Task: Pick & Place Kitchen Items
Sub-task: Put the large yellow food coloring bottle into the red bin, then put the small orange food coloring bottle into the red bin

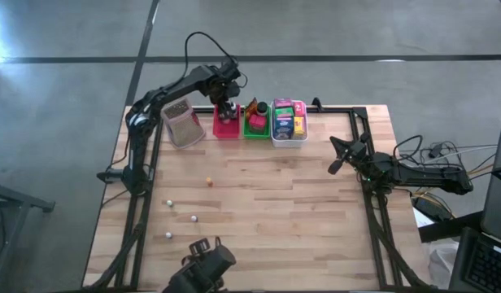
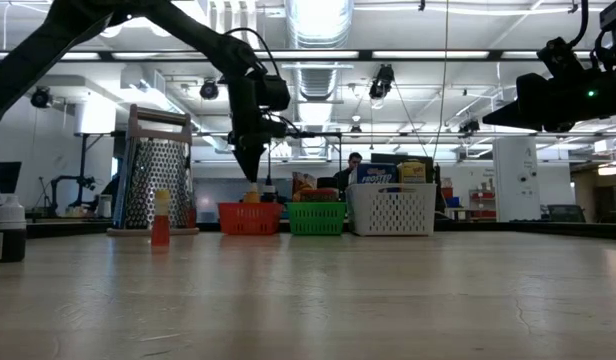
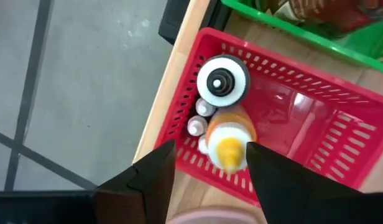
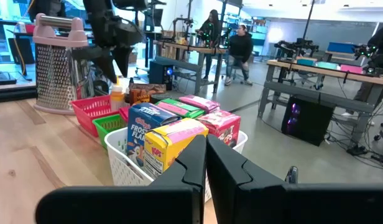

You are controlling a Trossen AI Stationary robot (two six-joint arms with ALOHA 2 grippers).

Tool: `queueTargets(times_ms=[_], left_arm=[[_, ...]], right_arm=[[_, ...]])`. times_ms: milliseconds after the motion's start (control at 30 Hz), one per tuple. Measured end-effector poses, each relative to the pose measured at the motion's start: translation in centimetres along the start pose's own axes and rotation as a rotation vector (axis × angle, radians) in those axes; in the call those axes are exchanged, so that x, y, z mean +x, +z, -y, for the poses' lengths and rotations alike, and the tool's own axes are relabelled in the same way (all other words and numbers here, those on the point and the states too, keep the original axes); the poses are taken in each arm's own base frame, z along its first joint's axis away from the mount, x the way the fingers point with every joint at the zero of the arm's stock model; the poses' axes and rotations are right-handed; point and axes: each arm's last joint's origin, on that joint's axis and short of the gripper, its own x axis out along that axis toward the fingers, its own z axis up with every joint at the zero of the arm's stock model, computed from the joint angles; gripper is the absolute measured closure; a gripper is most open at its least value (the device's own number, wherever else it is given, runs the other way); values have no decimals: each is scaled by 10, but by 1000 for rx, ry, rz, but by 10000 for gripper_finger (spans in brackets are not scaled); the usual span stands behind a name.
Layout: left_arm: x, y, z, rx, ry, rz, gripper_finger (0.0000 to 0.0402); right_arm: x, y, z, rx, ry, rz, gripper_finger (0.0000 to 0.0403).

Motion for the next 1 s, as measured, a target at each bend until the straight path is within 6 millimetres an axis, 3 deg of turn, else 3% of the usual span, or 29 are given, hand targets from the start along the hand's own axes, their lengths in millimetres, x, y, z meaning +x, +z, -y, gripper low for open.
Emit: queueTargets(times_ms=[267, 500, 667, 1000], left_arm=[[-32, 2, -3, -48, -75, -11, 199], [-77, -1, 7, -89, -261, 45, 199], [-114, -11, 31, -35, -376, 95, 200], [-182, -40, 101, 128, -380, 175, 200]], right_arm=[[0, 0, 0, 0, 0, 0, 394], [0, 0, 0, 0, 0, 0, 394], [0, 0, 0, 0, 0, 0, 394], [0, 0, 0, 0, 0, 0, 394]])
